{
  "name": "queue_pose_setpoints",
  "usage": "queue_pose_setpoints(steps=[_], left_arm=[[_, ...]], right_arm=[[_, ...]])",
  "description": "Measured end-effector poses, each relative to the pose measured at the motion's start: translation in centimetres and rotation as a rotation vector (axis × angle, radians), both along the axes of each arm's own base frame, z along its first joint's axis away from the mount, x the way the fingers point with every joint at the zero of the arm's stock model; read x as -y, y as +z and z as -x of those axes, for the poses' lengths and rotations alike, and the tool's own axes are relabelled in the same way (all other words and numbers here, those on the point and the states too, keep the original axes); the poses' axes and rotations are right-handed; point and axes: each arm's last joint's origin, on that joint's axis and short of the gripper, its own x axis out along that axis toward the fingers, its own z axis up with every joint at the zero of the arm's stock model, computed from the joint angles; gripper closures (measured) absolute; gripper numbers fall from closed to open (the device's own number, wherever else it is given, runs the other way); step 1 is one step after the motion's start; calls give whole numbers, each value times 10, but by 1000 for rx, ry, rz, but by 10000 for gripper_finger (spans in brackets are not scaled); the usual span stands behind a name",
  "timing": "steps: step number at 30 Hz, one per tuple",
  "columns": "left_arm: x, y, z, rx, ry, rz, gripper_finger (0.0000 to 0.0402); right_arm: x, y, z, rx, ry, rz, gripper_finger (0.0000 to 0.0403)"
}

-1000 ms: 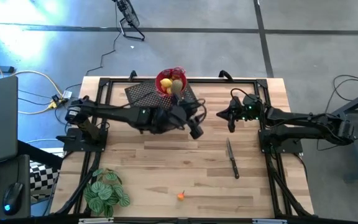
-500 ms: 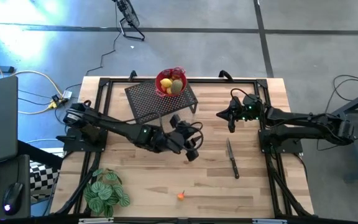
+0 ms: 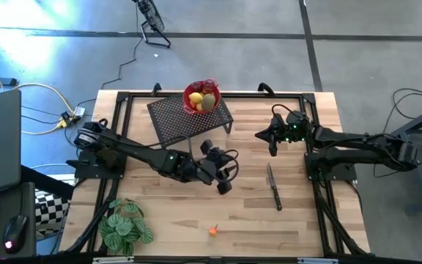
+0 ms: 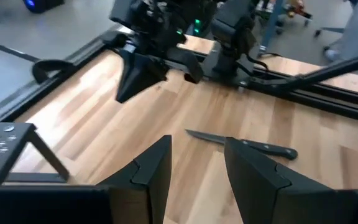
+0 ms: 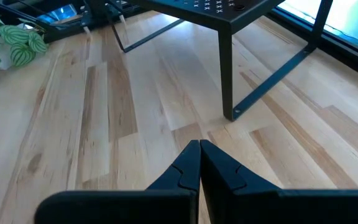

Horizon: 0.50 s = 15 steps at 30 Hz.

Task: Pick & Place Fruit
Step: Put the pear into the red strainer bowl on the shelf

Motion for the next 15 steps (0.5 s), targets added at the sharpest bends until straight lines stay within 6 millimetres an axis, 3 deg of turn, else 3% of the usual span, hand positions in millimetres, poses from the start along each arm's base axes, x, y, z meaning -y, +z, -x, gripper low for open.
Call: queue_pose_setpoints(steps=[15], left_arm=[[11, 0, 2, -5, -90, 32, 259]], right_arm=[[0, 0, 0, -2, 4, 10, 401]])
